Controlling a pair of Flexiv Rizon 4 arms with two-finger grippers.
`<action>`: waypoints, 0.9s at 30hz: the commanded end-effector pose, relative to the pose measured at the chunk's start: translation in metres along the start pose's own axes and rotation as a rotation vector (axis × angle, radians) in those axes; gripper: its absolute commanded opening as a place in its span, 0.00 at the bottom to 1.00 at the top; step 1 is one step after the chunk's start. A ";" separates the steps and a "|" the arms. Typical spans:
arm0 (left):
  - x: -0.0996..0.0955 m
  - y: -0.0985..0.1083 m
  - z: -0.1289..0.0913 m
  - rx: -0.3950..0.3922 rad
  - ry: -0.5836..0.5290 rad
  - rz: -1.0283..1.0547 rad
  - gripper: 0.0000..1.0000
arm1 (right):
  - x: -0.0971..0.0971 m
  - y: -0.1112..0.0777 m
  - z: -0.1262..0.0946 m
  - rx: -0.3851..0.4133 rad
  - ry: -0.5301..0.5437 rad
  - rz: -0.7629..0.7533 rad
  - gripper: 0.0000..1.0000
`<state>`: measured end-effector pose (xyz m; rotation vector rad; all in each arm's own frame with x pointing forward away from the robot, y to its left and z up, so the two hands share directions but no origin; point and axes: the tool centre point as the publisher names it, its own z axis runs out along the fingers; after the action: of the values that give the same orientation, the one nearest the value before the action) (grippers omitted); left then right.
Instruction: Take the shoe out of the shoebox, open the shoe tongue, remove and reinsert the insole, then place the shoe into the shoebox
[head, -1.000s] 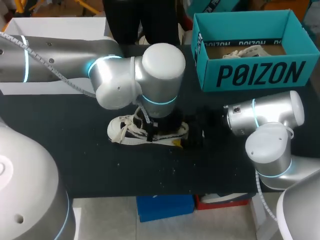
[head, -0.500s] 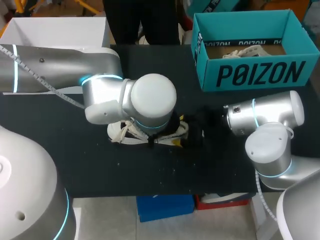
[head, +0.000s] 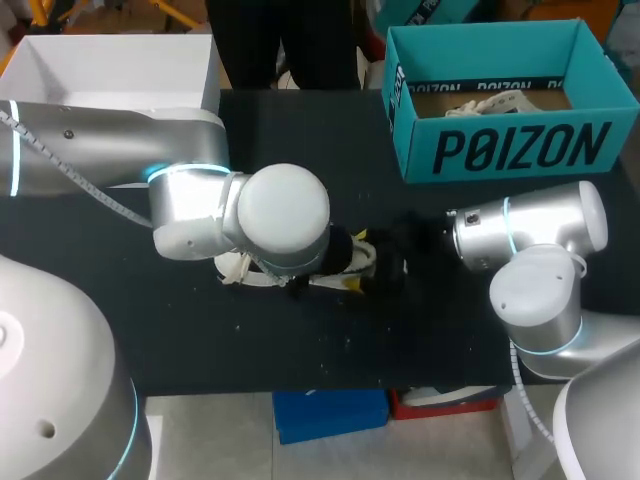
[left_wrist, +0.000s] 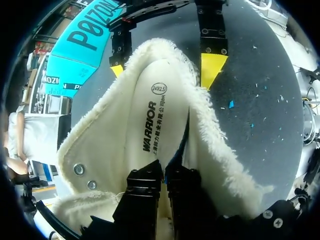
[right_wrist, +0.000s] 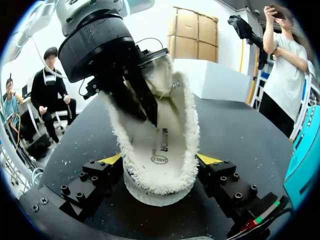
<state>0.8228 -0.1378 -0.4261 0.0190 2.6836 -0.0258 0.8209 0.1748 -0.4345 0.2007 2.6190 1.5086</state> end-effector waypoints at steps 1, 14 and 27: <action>-0.005 0.008 0.023 0.044 0.088 0.028 0.00 | 0.000 -0.003 -0.002 0.002 -0.001 0.001 0.00; -0.018 0.011 -0.020 0.106 0.138 0.029 0.00 | 0.000 -0.003 -0.002 0.002 -0.001 0.001 0.00; -0.023 0.011 -0.044 0.177 0.124 0.039 0.00 | 0.000 -0.003 -0.002 0.002 -0.001 0.001 0.00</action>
<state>0.8271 -0.1341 -0.3800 0.1082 2.7948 -0.2198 0.8211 0.1740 -0.4343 0.2008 2.6186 1.5079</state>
